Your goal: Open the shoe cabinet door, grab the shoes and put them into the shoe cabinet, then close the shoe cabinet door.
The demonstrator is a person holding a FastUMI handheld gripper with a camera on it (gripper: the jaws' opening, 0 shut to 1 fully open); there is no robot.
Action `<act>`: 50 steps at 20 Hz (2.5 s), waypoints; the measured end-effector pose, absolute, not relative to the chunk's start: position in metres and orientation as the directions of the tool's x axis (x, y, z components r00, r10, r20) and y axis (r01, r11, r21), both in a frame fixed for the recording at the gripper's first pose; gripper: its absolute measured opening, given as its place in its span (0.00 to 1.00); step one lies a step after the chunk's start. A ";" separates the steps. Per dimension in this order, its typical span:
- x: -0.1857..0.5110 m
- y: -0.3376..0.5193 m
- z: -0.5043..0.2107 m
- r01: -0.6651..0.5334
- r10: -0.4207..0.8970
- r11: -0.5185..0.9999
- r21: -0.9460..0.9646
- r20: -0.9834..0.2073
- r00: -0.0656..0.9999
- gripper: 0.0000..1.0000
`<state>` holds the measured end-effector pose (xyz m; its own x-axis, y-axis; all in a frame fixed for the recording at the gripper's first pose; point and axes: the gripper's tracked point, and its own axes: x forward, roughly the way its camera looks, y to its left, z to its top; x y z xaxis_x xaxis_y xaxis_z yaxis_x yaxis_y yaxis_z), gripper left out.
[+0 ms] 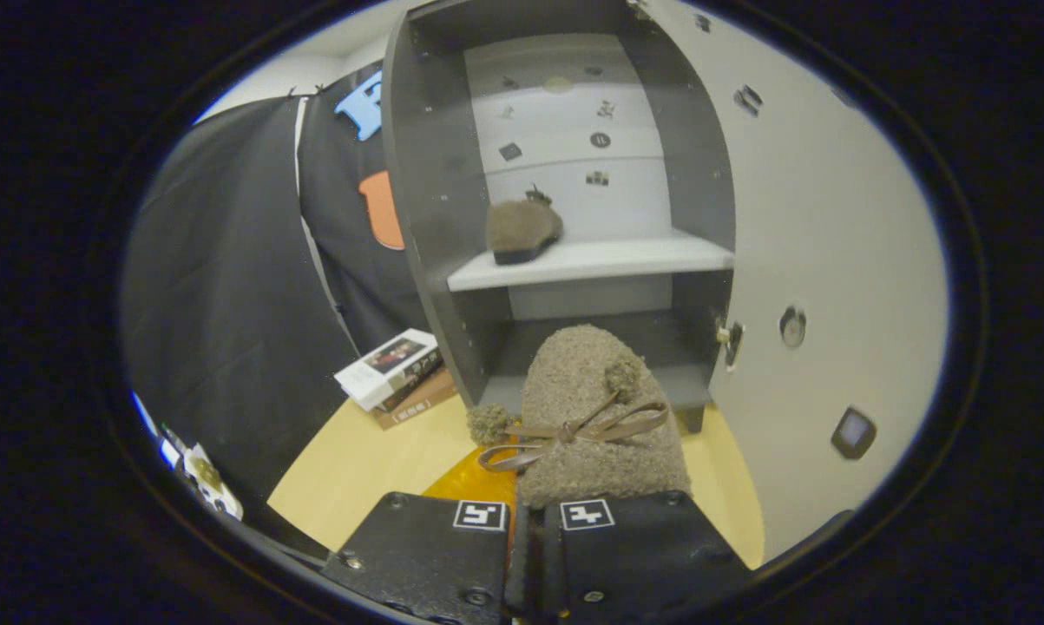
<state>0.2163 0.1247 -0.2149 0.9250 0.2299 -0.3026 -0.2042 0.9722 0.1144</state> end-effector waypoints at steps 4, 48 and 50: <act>0.237 0.128 -0.140 -0.202 0.196 0.979 -0.013 -0.186 0.963 0.09; 0.539 0.102 -0.099 -0.077 0.073 0.997 0.008 -0.409 0.910 0.39; 0.525 0.104 -0.092 -0.085 0.073 0.996 -0.018 -0.357 0.931 0.58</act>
<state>0.5245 0.1037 -0.0925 0.9312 0.0734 -0.3571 -0.0855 0.9962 -0.0182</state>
